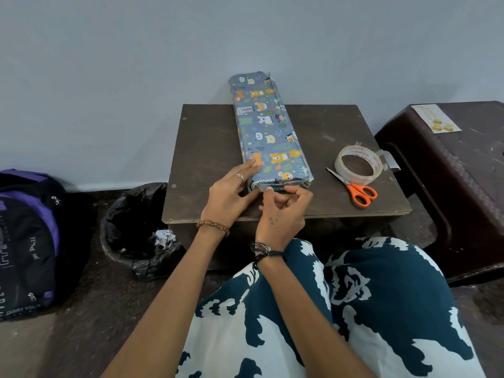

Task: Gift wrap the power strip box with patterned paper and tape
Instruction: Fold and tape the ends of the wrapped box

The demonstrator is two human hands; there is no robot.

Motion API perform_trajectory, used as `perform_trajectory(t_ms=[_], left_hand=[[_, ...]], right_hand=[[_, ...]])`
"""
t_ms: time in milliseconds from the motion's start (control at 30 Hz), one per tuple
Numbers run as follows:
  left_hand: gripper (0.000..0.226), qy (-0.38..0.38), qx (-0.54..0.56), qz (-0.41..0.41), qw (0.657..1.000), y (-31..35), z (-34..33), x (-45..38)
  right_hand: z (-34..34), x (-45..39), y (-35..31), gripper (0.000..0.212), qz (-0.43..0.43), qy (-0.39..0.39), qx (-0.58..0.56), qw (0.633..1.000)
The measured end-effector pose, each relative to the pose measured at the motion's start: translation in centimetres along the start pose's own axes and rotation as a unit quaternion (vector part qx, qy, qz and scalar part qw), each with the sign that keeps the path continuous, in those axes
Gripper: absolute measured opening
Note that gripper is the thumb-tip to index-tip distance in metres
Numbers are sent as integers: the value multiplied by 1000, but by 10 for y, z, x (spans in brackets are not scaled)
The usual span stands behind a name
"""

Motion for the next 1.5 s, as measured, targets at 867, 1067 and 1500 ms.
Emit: perform_trajectory(t_ms=[867,1067,1500], left_hand=[[51,17,-70,-16,997,-7,-6,3],[54,11,-75,-12,997,-8,-6,2],[52,27,-83,-25,996,-6,-5,2]], right_hand=[[-11,-3,6,34,47,-24,-26,998],[-10,-4,8,35,41,-19,-27,999],[-11,2,-2,52,71,-64,-22,995]])
Point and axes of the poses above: each hand's wrist, its own x-axis away from the middle knuckle, its own z-axis out of the back of the hand, y = z × x, the point moved 7 cm from there along -x, towards the middle knuckle, and after that the axes turned 15 degrees about z, right-handed, at the moved point
